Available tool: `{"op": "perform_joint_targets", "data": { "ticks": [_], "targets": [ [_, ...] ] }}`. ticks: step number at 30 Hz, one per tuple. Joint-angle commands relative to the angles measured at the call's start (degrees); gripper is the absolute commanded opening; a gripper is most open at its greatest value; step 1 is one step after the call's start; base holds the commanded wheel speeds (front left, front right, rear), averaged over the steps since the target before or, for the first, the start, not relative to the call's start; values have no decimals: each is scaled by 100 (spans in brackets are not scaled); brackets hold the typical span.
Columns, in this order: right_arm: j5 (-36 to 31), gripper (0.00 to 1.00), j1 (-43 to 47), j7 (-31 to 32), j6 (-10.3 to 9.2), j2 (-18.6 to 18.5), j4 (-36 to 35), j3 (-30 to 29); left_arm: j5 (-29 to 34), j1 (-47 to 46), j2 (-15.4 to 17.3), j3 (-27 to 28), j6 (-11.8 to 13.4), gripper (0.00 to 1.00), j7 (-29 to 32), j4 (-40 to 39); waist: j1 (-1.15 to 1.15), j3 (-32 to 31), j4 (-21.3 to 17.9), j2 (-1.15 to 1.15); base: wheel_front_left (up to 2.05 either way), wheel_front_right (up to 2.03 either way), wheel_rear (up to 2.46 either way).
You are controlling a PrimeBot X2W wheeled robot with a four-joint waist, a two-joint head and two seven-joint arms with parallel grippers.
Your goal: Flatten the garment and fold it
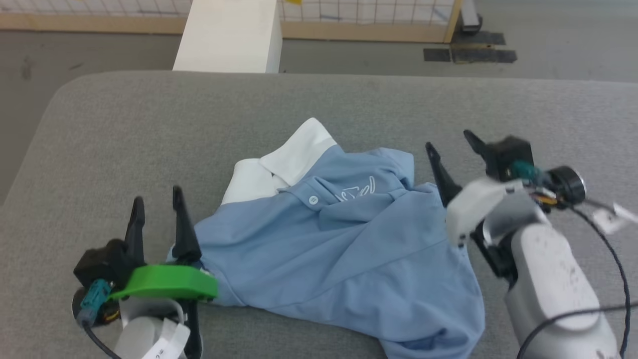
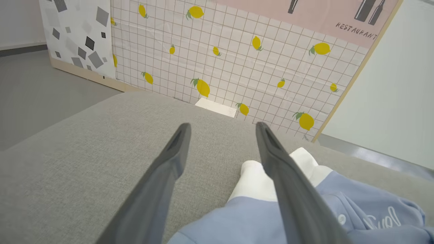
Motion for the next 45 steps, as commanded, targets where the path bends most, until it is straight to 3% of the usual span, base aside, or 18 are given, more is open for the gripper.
{"op": "perform_joint_targets", "data": {
  "ticks": [1,7,12,17,18,19,20,23,28,32,39,45],
  "targets": [
    [-3,100,-314,193,-9,-5,268,-65,170,-147,-93,63,-92,100,-45,-116,0,283,278,0,0,0,0],
    [-169,100,-1289,1296,-9,-28,1583,-298,539,-345,-369,164,-494,100,-47,-295,0,665,702,0,0,0,0],
    [88,100,-1765,2178,-9,-121,2428,-374,641,-551,-444,196,-745,100,-48,-326,0,889,974,0,0,0,0],
    [444,100,-1940,3239,-9,-160,2903,-205,569,-604,-454,141,-785,100,-48,-328,0,949,1067,0,0,0,0],
    [581,50,-1949,3462,-9,-162,2939,-154,552,-598,-454,126,-773,100,-48,-325,0,945,1067,0,0,0,0],
    [683,15,-1950,3581,-9,-165,2920,-78,544,-592,-454,121,-762,100,-48,-325,0,939,1060,0,0,0,0],
    [799,0,-1942,3623,-9,-188,2843,-19,538,-578,-455,124,-748,100,-48,-326,0,926,1038,0,0,0,0],
    [877,0,-1920,3182,-9,-357,2461,6,550,-534,-455,170,-720,100,-49,-326,0,878,924,0,0,0,0],
    [459,0,-1837,1931,-9,-668,1829,-272,646,-462,-456,243,-724,100,-49,-248,0,667,700,0,0,0,0],
    [61,0,-1630,1588,-9,-885,1333,-666,707,-378,-456,316,-759,100,-49,-219,0,483,502,0,0,0,0],
    [-733,0,-830,2101,-9,-1166,317,-1524,755,-218,-456,331,-784,100,-49,-201,0,253,220,0,0,0,0],
    [-889,0,26,3246,-9,-1031,-56,-2187,765,-204,-456,279,-821,100,-49,-150,0,212,84,0,0,0,0]
  ]
}}
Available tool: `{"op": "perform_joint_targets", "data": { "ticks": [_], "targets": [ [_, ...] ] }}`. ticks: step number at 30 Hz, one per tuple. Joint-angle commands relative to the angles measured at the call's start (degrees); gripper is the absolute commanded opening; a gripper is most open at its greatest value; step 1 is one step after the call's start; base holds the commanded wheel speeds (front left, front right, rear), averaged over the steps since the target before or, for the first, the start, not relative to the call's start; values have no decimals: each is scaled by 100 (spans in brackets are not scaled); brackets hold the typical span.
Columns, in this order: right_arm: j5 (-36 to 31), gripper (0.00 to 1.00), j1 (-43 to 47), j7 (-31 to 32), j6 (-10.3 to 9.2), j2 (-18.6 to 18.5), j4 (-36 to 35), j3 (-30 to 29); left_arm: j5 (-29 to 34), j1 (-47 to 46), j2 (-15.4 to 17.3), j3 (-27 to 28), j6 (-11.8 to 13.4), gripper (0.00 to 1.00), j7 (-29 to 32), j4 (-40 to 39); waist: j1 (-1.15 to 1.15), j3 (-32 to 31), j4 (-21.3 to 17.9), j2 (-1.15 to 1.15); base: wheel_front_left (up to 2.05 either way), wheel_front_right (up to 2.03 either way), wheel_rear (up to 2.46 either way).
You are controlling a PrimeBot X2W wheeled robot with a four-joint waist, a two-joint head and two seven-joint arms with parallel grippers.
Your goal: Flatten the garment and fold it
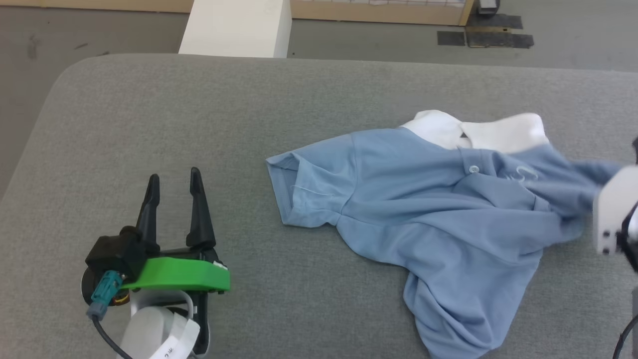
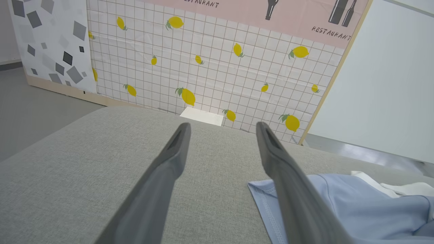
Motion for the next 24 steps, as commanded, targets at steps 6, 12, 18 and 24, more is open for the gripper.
{"op": "perform_joint_targets", "data": {
  "ticks": [6,12,18,24],
  "targets": [
    [312,100,601,388,-10,446,-144,-267,27,8,-14,-84,-74,100,-26,92,0,-46,-115,0,0,0,0],
    [549,100,1163,-1517,-10,963,-574,-477,7,61,-14,-144,-136,100,-26,241,0,-264,-171,0,0,0,0],
    [850,100,1822,-3174,-10,1059,-946,25,-109,100,-14,-348,-202,100,-26,384,0,-471,-308,0,0,0,0],
    [1419,100,2281,-3863,-10,1063,-1113,510,-344,-204,-14,-821,-258,100,63,900,0,-506,-519,0,0,0,0]
  ]
}}
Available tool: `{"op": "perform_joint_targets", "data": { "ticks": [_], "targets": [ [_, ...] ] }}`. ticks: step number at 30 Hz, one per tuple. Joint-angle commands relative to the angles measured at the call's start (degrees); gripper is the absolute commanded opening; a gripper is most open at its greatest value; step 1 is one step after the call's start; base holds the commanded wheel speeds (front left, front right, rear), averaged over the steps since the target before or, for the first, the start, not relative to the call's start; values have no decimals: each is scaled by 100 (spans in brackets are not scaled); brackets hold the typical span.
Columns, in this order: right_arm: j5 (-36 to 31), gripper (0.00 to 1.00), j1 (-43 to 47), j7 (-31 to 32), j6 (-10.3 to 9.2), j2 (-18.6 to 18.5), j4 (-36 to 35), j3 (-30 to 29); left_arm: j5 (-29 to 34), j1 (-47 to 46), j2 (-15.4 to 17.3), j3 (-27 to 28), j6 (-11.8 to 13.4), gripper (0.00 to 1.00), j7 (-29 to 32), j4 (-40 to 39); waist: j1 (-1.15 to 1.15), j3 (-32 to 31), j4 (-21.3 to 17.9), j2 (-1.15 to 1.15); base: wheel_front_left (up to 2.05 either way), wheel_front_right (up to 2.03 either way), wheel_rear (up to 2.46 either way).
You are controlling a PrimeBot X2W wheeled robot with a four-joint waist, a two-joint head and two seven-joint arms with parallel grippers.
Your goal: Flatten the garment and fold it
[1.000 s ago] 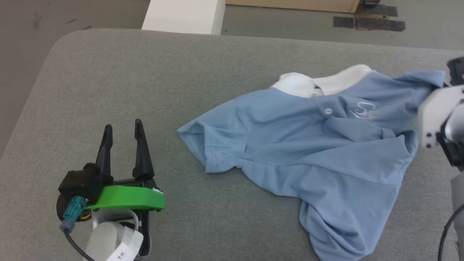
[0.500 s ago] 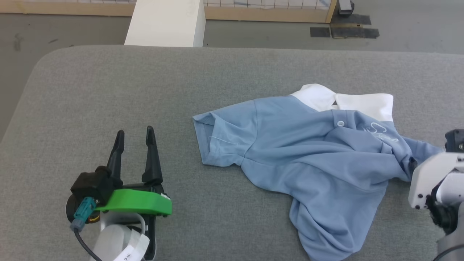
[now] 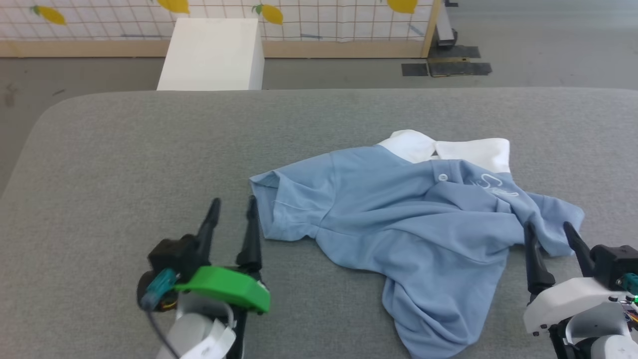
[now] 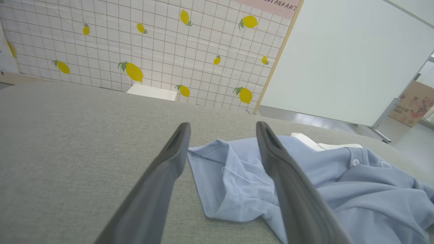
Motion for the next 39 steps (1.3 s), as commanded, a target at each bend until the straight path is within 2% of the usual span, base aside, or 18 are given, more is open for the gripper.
{"op": "perform_joint_targets", "data": {
  "ticks": [1,7,12,13,14,15,16,17,18,24,27,28,29,33,39],
  "targets": [
    [72,100,46,-106,-9,-1,-82,60,-70,-234,-13,-106,-18,100,119,167,0,-9,-118,0,0,0,0],
    [-1,100,57,-245,-9,0,-444,219,-326,-1054,-13,-388,178,100,1072,1082,0,104,-302,0,0,0,0],
    [-200,100,14,-370,-9,0,-719,296,-400,-1653,43,-519,396,100,2369,1832,0,210,-484,0,0,0,0],
    [-217,100,33,-400,-9,0,-756,304,-383,-1764,128,-567,532,100,2939,1984,0,228,-552,0,0,0,0],
    [-200,100,39,-406,-9,0,-757,307,-368,-1771,169,-588,578,100,3116,2001,0,231,-572,0,0,0,0],
    [-172,100,45,-414,-9,0,-754,306,-370,-1761,199,-606,601,88,3263,1992,0,233,-586,0,0,0,0],
    [-158,100,49,-417,-9,0,-751,308,-378,-1751,213,-613,601,61,3322,1964,0,233,-593,0,0,0,0],
    [-124,100,53,-434,-9,0,-750,306,-414,-1724,220,-609,591,27,3378,1894,0,230,-599,0,0,0,0],
    [-106,100,57,-450,-9,0,-752,301,-445,-1688,232,-623,550,0,3422,1816,0,225,-598,0,0,0,0],
    [-1,100,69,-420,-9,0,-746,225,-607,-1208,333,-733,457,0,3835,1372,0,185,-428,0,0,0,0],
    [14,100,55,-395,-9,0,-740,252,-570,-1135,377,-716,471,0,3635,1116,0,190,-328,0,0,0,0],
    [20,100,46,-389,-9,0,-739,262,-534,-1158,380,-705,460,12,3444,1006,0,189,-291,0,0,0,0],
    [37,100,37,-385,-9,0,-734,282,-512,-1172,373,-681,478,100,3295,941,0,188,-273,0,0,0,0],
    [73,100,-8,-376,-9,0,-713,382,-476,-1224,339,-668,483,100,2944,865,0,181,-240,0,0,0,0],
    [92,100,-46,-382,-9,0,-704,458,-510,-1309,359,-690,539,100,3149,1204,0,219,-341,0,0,0,0]
  ]
}}
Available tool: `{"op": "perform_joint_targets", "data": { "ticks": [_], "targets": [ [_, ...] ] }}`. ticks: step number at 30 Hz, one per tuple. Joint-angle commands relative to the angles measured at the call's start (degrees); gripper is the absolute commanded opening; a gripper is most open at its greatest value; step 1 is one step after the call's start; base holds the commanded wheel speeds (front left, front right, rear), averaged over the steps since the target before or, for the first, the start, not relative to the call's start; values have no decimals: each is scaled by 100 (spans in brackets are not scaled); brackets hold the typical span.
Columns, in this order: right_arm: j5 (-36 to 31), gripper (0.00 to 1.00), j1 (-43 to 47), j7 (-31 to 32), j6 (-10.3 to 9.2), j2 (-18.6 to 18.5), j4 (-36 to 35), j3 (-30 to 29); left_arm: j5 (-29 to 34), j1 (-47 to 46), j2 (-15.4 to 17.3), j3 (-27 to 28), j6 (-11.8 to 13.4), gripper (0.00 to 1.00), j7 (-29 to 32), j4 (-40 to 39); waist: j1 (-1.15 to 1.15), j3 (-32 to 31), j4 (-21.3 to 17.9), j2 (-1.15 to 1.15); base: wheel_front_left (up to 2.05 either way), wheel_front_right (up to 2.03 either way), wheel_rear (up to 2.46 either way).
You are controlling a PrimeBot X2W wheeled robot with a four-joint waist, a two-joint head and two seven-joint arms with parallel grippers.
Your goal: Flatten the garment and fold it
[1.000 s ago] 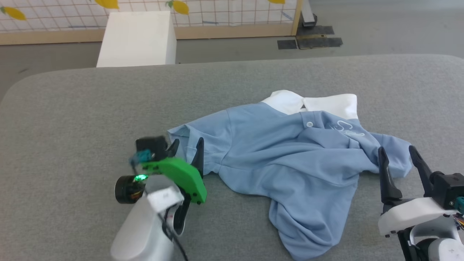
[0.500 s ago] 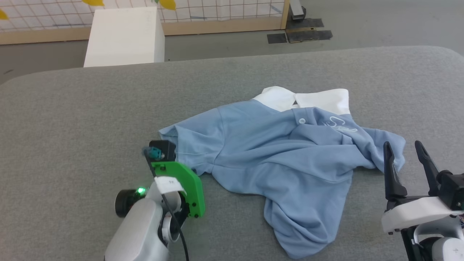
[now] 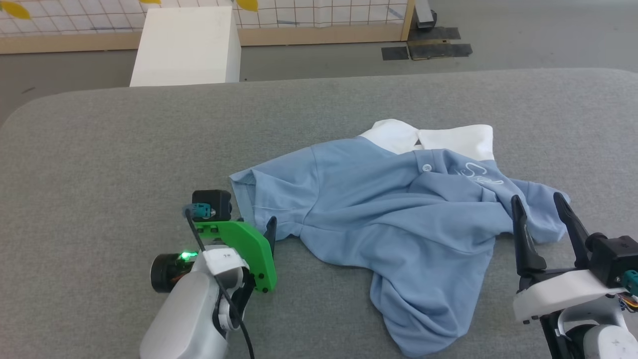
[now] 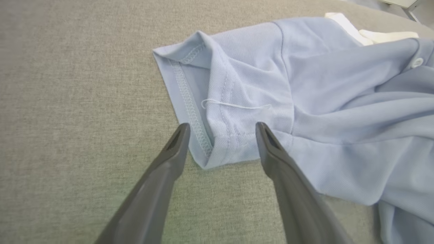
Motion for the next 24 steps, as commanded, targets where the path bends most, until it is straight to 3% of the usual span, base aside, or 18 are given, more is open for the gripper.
{"op": "perform_joint_targets", "data": {
  "ticks": [1,8,9,10,11,17,24],
  "targets": [
    [46,100,-50,3,-9,0,10,-8,25,-117,24,-6,20,100,69,86,0,26,-64,0,0,0,0],
    [72,100,-47,-34,-9,0,54,-22,-133,-188,-1,-24,-14,100,336,313,0,81,-200,0,0,0,0],
    [77,100,-52,-35,-9,0,63,-21,-166,-192,-8,-30,-57,87,327,305,0,85,-209,0,0,0,0],
    [82,100,-54,-38,-9,0,71,-23,-184,-193,-13,-32,-78,31,305,297,0,86,-212,0,0,0,0],
    [90,100,-54,-42,-9,0,80,-28,-215,-184,-25,-39,-110,0,289,287,0,83,-210,0,0,0,0],
    [121,100,-29,-51,-9,1,142,-44,-297,131,9,33,-100,0,29,30,0,-9,-150,0,0,0,0],
    [132,100,46,-18,-9,1,129,-77,-369,1248,452,252,189,0,167,-775,0,-123,-7,0,0,0,0]
  ]
}}
